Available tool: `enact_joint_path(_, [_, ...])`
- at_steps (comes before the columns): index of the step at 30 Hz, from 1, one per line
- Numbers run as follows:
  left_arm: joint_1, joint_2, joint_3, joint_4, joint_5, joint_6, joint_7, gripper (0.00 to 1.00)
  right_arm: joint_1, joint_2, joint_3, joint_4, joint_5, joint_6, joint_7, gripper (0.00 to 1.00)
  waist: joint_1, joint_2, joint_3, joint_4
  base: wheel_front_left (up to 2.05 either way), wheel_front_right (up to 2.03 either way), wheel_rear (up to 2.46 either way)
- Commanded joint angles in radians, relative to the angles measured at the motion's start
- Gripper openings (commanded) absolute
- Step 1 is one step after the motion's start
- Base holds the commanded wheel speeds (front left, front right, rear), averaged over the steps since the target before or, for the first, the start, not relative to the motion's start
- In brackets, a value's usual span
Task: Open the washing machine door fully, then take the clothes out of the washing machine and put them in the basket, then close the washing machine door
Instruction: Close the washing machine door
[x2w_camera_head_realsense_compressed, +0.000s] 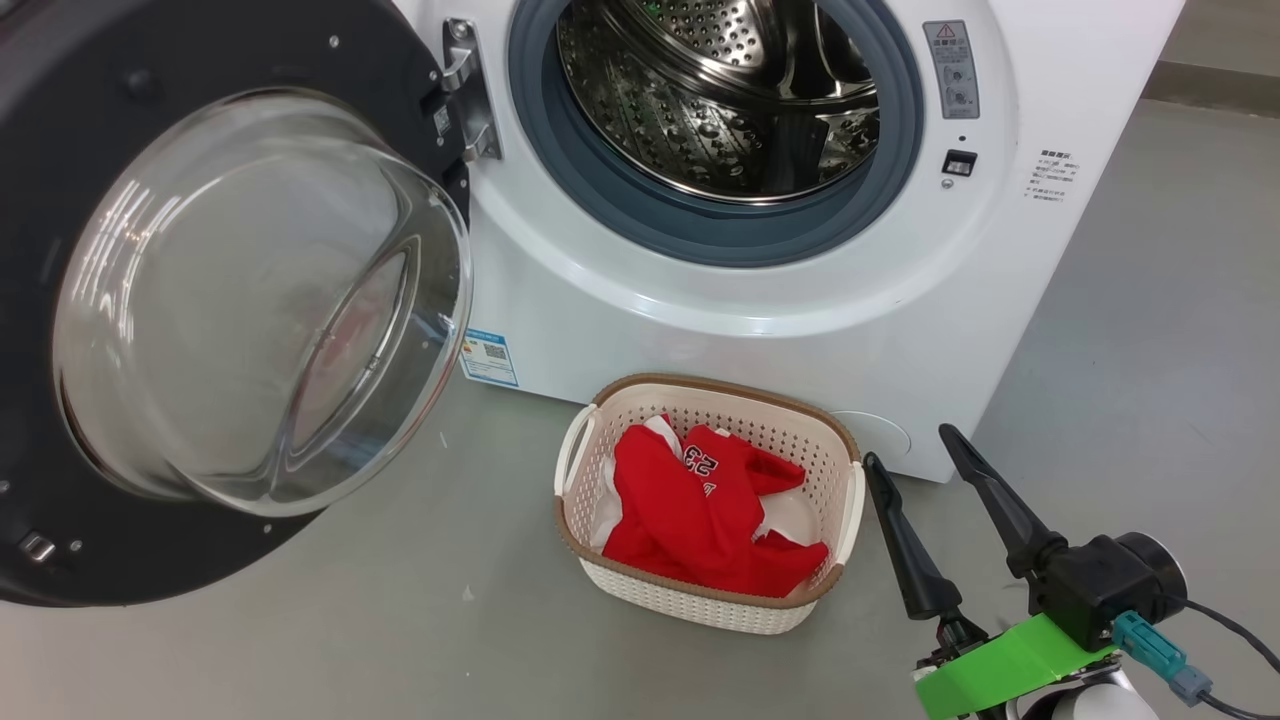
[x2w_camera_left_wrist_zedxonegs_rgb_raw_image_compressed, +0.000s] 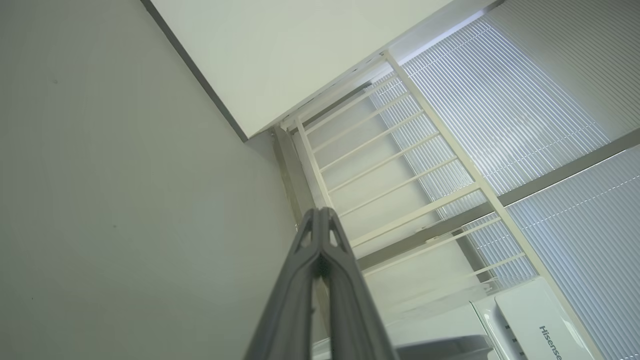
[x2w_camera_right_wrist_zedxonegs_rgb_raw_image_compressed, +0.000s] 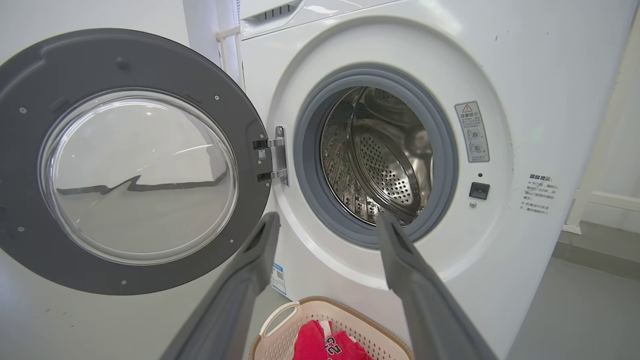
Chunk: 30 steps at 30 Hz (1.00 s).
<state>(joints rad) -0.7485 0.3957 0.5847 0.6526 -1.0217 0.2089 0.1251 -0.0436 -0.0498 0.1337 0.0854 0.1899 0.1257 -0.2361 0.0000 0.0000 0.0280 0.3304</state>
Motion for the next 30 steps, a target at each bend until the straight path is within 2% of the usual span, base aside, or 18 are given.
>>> enact_joint_path(1, [-0.031,0.073,0.004,-0.006,0.004,0.003,0.023,0.00,-0.006,0.000,0.021,-0.029,-0.006,0.005,0.004,1.00,0.0000,0.0000,0.000,-0.002,0.00,0.00,0.00])
enact_joint_path(8, [-0.053,0.111,-0.082,0.103,0.007,-0.027,0.197,0.00,-0.005,0.000,0.024,-0.032,-0.003,0.005,0.005,1.00,0.0000,0.0000,0.004,-0.010,0.00,0.00,0.00])
enact_joint_path(16, [-0.044,0.119,-0.102,0.152,-0.002,-0.053,0.256,0.00,-0.008,0.000,0.031,-0.032,0.002,0.005,0.002,1.00,0.0000,0.0000,0.009,-0.025,0.00,0.00,0.00])
enact_joint_path(19, [-0.035,0.116,-0.120,0.158,-0.006,-0.079,0.293,0.00,-0.007,0.000,0.031,-0.031,0.001,0.005,0.001,1.00,0.0000,0.0000,0.010,-0.029,0.00,0.00,0.00])
enact_joint_path(22, [-0.026,0.108,-0.134,0.156,-0.017,-0.103,0.342,0.00,-0.006,0.000,0.026,-0.032,-0.002,0.005,0.000,1.00,0.0000,0.0000,0.008,-0.031,0.00,0.00,0.00])
enact_joint_path(30, [0.000,0.097,-0.148,0.122,-0.039,-0.132,0.413,0.00,-0.004,0.000,0.021,-0.035,-0.004,0.005,0.000,1.00,0.0000,0.0000,0.008,-0.029,0.00,0.00,0.00])
